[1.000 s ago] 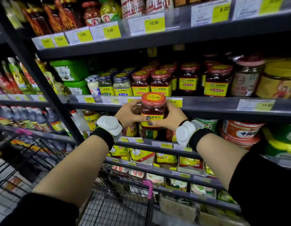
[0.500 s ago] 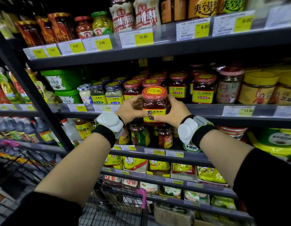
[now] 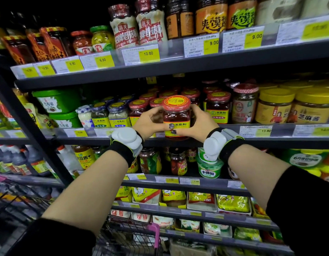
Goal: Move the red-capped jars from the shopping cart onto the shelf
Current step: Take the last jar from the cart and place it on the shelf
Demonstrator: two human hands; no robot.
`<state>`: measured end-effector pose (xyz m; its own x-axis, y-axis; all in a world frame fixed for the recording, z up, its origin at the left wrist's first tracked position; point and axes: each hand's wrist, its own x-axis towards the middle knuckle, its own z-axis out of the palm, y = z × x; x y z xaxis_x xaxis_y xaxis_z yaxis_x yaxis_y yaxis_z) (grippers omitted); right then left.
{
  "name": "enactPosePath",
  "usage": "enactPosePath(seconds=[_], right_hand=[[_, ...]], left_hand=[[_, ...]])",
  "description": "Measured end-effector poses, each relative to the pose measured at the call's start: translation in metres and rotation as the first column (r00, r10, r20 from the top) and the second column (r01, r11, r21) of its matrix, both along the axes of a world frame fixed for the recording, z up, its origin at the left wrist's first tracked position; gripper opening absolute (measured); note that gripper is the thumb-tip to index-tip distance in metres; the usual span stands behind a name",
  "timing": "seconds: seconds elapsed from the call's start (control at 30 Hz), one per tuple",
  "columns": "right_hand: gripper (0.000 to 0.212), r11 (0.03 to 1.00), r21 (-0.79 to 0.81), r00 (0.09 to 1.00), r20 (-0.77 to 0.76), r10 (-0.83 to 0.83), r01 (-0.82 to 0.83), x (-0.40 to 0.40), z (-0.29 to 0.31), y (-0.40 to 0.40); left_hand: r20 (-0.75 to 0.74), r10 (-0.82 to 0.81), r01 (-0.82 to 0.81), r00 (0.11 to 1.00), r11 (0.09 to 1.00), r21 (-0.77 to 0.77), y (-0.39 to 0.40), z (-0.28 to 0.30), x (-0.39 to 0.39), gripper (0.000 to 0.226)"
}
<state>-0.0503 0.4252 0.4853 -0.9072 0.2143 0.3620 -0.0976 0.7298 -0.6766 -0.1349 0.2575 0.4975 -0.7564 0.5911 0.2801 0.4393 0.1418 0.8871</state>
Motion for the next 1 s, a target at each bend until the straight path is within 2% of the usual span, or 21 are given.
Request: enactPosePath(seconds=[0.33,0.5,0.67,0.8,1.0], right_hand=[[0.09,0.998,0.012,0.998,-0.039,-0.055,0.056,-0.005,0.011,0.021],[0.085,0.993,0.082,0.996,-0.048,-0.077,0.081,-0.009,0.016,0.029],[0.08,0.989,0.109,0.992,-0.088,-0.086,0.095,-0.019,0.022,0.033],[0.09,0.99,0.11,0.991,-0.11,-0.076,0.089,-0.027,0.024,0.035],[0.095,0.992,0.08,0.99,-0.115,-0.085,0.095,-0.035,0.018,0.041]], left_hand=[[-0.037,-0.046,0.044,0.998,0.998,-0.037,0.023,0.015,-0.006,0.06],[-0.05,-0.037,0.035,0.998,0.999,-0.038,0.032,0.022,-0.007,0.058],[-0.145,-0.009,-0.001,0.989,0.998,-0.067,0.039,0.031,-0.008,0.083],[-0.194,0.047,-0.067,0.98,0.993,-0.099,0.044,0.036,-0.012,0.078],[-0.346,0.084,-0.13,0.934,0.985,-0.113,0.055,0.035,-0.011,0.102]])
